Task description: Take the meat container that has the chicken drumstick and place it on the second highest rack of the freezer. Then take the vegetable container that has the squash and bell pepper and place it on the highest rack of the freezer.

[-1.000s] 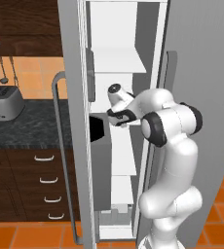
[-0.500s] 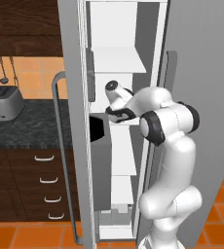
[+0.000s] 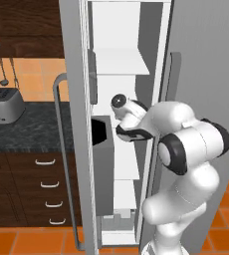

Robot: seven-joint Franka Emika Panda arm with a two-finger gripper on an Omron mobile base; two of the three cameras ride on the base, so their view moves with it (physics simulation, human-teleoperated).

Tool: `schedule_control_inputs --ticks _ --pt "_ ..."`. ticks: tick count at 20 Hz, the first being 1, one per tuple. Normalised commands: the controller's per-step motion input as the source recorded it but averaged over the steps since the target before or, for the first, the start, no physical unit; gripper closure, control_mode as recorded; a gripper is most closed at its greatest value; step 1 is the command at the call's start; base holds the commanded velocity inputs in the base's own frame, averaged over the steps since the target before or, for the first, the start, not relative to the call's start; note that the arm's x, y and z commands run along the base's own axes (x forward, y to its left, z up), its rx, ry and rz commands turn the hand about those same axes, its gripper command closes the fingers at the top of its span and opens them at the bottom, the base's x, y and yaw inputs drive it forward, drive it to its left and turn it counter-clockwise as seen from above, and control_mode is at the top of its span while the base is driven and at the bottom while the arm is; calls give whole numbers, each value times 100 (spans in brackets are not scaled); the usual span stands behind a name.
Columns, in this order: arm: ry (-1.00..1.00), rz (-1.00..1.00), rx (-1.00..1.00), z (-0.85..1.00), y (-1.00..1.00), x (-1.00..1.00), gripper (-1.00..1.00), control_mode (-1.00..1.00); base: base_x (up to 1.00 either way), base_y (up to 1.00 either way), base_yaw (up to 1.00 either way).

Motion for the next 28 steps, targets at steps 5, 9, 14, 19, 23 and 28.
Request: schedule_control_inputs --ticks 5,9,14,19,23,28 --pt "0 0 0 61 0 -100 -100 -100 0 0 0" --pt "0 0 0 55 0 -100 -100 -100 0 0 0" --pt "0 0 0 34 0 -100 -100 -100 0 0 0" --pt "0 0 0 20 0 -100 -100 -100 0 0 0" --pt "0 0 6 27 -8 -100 -100 -100 0 0 0" --pt "0 0 9 16 -31 -91 -100 -100 0 0 0"
